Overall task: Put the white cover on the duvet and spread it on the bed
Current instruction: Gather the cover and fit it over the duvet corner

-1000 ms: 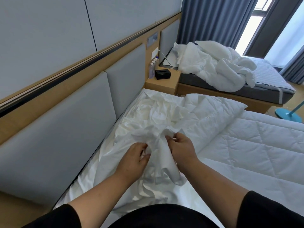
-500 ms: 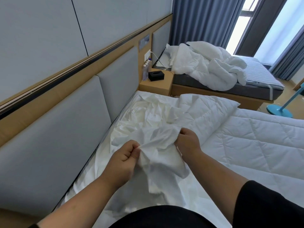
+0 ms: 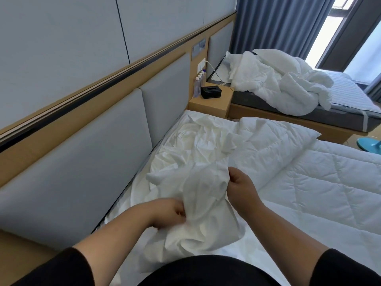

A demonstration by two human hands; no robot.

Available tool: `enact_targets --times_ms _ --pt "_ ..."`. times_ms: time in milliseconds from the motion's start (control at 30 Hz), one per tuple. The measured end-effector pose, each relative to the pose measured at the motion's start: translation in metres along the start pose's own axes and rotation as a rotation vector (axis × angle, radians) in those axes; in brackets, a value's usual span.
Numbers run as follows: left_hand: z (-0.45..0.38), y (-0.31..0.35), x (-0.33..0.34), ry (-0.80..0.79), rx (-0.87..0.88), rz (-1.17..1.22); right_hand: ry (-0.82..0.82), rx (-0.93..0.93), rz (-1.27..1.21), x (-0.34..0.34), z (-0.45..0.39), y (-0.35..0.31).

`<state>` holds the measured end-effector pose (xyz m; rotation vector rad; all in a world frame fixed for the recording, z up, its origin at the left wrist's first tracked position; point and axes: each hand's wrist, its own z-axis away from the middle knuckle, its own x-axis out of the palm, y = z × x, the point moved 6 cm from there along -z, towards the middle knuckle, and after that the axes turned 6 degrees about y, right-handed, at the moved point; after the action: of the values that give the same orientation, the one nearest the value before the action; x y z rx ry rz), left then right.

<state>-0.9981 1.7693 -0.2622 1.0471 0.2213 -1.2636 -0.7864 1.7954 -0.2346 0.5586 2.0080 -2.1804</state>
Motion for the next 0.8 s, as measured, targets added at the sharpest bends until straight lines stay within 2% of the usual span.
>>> enact_targets --times_ms 100,133,200,267,333,400,467,533,600,633,733,800 --pt "0.000 0.004 -0.049 0.404 0.071 0.239 -0.029 -0.028 0.026 -0.005 0.006 0.000" --pt "-0.002 0.007 -0.058 0.473 0.113 0.237 -0.037 -0.037 0.031 -0.005 0.007 -0.002" --pt "-0.009 0.023 -0.056 0.439 0.193 0.120 -0.043 -0.063 0.083 -0.003 0.009 -0.007" --pt "-0.020 0.031 -0.040 0.443 0.229 -0.002 0.029 -0.109 0.159 -0.004 0.012 -0.016" --pt "-0.029 0.030 -0.034 0.561 0.213 0.003 0.181 -0.174 0.178 -0.010 0.019 -0.031" --pt "-0.031 0.031 -0.033 0.653 0.224 0.038 0.239 -0.254 0.134 -0.010 0.034 -0.052" --pt "-0.032 0.036 -0.034 0.680 0.250 0.092 0.159 -0.331 0.175 0.001 0.053 -0.069" --pt "-0.035 0.034 -0.032 0.651 0.216 0.228 -0.030 -0.315 0.285 0.019 0.070 -0.068" --pt "-0.039 0.027 -0.028 0.644 0.185 0.363 -0.202 -0.185 0.248 0.028 0.077 -0.048" --pt "-0.040 0.023 -0.028 0.674 0.190 0.346 -0.219 -0.054 0.096 0.025 0.075 -0.037" --pt "-0.040 0.012 -0.025 0.690 0.164 0.324 -0.014 0.424 -0.448 0.006 0.060 0.013" --pt "-0.040 0.010 -0.024 0.672 0.148 0.351 0.019 0.568 -0.459 0.005 0.056 0.039"
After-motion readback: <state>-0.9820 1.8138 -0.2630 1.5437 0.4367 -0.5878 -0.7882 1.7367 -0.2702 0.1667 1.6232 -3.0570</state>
